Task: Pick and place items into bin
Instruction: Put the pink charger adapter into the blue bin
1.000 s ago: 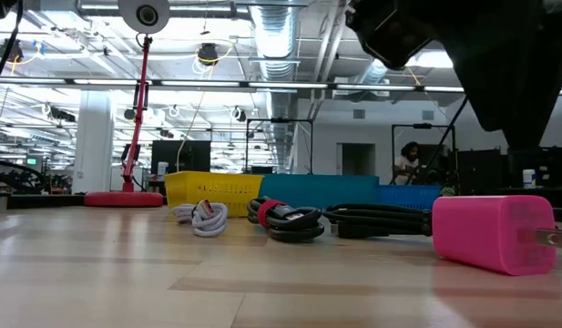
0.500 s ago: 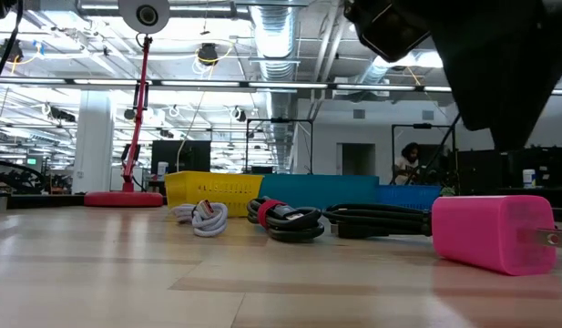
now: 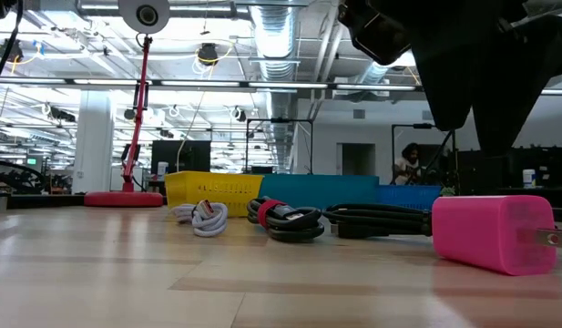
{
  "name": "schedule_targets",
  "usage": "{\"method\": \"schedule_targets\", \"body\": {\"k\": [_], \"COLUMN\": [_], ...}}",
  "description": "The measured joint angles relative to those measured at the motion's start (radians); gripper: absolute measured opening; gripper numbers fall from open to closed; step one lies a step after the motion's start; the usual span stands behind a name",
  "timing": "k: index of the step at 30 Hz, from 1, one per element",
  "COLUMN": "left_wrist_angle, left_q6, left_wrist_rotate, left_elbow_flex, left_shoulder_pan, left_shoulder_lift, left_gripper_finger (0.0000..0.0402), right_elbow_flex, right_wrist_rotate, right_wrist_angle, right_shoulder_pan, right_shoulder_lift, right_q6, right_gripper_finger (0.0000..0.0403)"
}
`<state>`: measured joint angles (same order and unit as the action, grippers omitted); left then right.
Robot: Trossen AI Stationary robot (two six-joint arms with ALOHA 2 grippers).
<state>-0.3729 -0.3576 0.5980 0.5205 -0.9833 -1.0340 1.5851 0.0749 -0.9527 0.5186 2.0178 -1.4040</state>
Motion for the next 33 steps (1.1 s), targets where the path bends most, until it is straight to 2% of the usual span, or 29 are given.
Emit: {"method": "schedule_targets", "body": {"k": [16, 20, 27, 33], "left_wrist_angle": [0.0, 0.0, -0.006, -0.012], "left_q6": [-0.006, -0.007, -0.01, -0.01], "left_wrist_rotate": [-0.001, -0.006, -0.026, -0.033], "left_elbow_flex": [0.0, 0.0, 0.0, 0.0], "left_shoulder_pan": [0.0, 0.0, 0.0, -0.001], "left_shoulder_lift": [0.0, 0.0, 0.0, 0.0], "left_gripper_finger": [0.0137, 0.0137, 0.0137, 0.0137], "right_elbow_flex": [0.0, -0.003, 0.001, 0.018], "right_wrist_rotate": [-0.033, -0.02, 0.109, 0.148], "right_wrist_angle": [-0.003, 0.001, 0.062, 0.057], "right_shoulder_pan": [0.005, 0.007, 0.011, 0.008], "right_shoulder_lift": [0.0, 0.04, 0.152, 0.193], "right_q6": [-0.039, -0.042, -0.005, 0.022], "right_gripper_finger": [0.025, 0.025, 0.0249, 0.025]}}
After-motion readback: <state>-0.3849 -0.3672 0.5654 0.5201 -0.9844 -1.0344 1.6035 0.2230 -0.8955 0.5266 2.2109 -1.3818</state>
